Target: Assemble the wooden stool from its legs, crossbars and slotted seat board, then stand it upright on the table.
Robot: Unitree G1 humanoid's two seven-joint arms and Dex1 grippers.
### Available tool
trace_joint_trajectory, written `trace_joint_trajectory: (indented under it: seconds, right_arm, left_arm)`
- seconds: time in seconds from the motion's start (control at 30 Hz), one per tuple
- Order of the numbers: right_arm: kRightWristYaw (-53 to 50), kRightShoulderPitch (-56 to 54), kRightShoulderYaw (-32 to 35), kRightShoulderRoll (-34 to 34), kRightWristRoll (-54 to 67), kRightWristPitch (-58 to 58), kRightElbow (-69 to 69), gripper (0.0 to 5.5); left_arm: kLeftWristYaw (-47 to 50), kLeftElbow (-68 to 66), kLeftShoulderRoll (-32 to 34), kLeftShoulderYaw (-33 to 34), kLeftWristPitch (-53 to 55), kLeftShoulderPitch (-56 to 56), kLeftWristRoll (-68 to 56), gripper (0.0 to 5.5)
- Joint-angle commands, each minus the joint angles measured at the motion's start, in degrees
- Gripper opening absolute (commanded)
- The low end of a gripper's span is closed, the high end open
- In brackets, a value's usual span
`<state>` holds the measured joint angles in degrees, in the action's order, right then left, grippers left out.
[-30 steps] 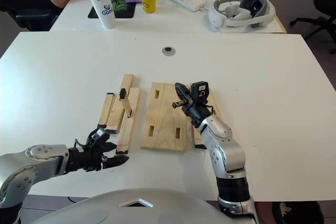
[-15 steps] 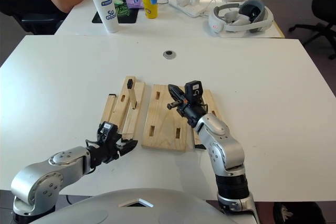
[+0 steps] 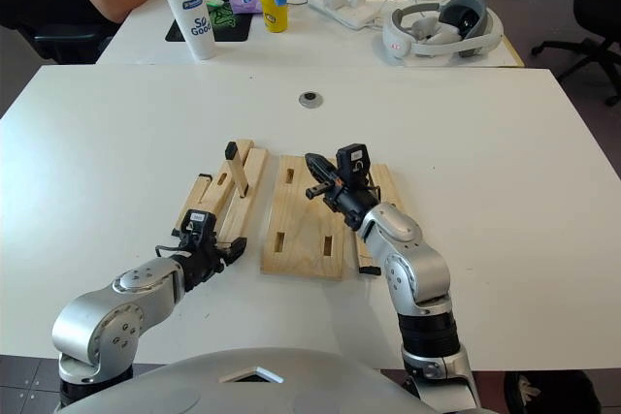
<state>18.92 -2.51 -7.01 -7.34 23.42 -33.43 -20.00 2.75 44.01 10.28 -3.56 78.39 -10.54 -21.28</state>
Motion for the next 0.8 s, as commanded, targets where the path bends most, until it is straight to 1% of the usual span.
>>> trace_joint_trajectory:
  seconds: [0.03, 0.13, 0.43, 0.5, 0.6, 0.7, 0.77, 0.8]
  right_arm:
    - [1.1, -2.0, -0.3, -0.3, 0.5, -0.9, 1.0, 0.0]
    - [1.7, -3.2, -0.3, -0.5, 0.5, -1.2, 1.6, 0.0]
    - [2.2, -4.8, 0.8, -0.8, 0.3, -0.7, 3.2, 0.0]
    - [2.1, -4.9, 1.0, -0.8, 0.2, -0.5, 3.5, 0.0]
    - [2.2, -5.1, 1.3, -1.2, -0.3, 0.1, 3.8, 0.0]
    - [2.2, -5.2, 1.4, -1.3, -0.5, 0.3, 4.0, 0.0]
    - [-0.6, -6.7, 2.2, -2.7, -5.0, 3.6, 6.1, 0.0]
    - [-3.4, -7.4, 2.4, -3.2, -8.9, 6.7, 7.6, 0.2]
  left_arm:
    - [0.5, -3.7, -0.8, -1.3, -0.8, 0.2, 2.1, 3.56]
    - [0.6, -5.0, -1.3, -2.1, -2.8, -0.6, 3.3, 3.56]
    - [-1.5, -7.4, 1.3, -6.1, -8.4, -1.1, 5.8, 2.25]
    - [-2.2, -8.1, 2.7, -7.1, -10.4, -0.3, 6.9, 2.08]
    - [-4.0, -9.3, 5.4, -9.6, -14.0, 1.3, 8.5, 2.08]
    - [-4.9, -9.9, 6.1, -10.4, -15.6, 1.5, 9.4, 2.08]
    - [-4.1, -9.5, 5.1, -7.6, -22.0, 5.5, 11.0, 2.08]
    - [-4.0, -9.3, 4.4, -5.7, -25.5, 7.8, 11.3, 2.08]
